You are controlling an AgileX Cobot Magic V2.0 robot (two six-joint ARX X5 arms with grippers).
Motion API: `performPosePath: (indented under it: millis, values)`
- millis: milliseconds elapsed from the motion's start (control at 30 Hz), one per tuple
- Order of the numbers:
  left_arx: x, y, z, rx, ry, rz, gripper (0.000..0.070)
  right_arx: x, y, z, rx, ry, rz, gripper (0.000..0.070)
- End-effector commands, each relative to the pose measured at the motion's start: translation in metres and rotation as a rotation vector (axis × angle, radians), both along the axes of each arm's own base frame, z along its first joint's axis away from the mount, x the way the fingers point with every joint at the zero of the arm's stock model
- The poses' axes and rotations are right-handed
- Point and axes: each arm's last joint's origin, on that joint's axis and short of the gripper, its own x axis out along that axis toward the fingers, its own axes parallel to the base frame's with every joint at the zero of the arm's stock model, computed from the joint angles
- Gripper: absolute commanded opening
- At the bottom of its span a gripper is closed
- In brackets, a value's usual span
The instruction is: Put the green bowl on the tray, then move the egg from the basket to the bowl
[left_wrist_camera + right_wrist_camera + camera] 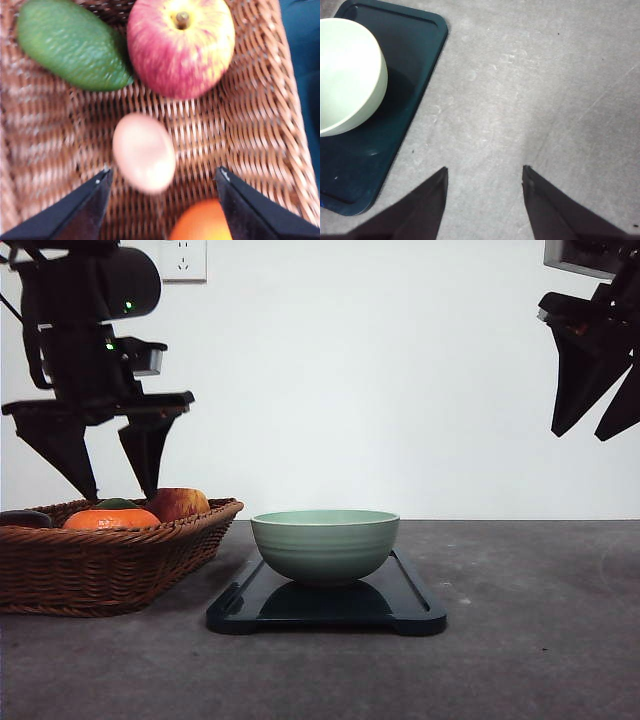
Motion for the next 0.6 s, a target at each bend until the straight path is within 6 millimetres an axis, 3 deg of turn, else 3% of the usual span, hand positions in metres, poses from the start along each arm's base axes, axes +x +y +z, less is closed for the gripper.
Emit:
performPosePath:
  millis: [0, 567]
  values:
    - [0.009, -0.002, -0.001, 0.001, -0.025, -0.001, 0.0422, 0.002, 0.001, 0.001, -0.003, -0.007, 0.010, 0.0289]
    - [0.024, 0.003, -0.038, 0.025, 0.063, 0.033, 0.0421, 0.002, 0.001, 0.001, -0.003, -0.007, 0.010, 0.0289]
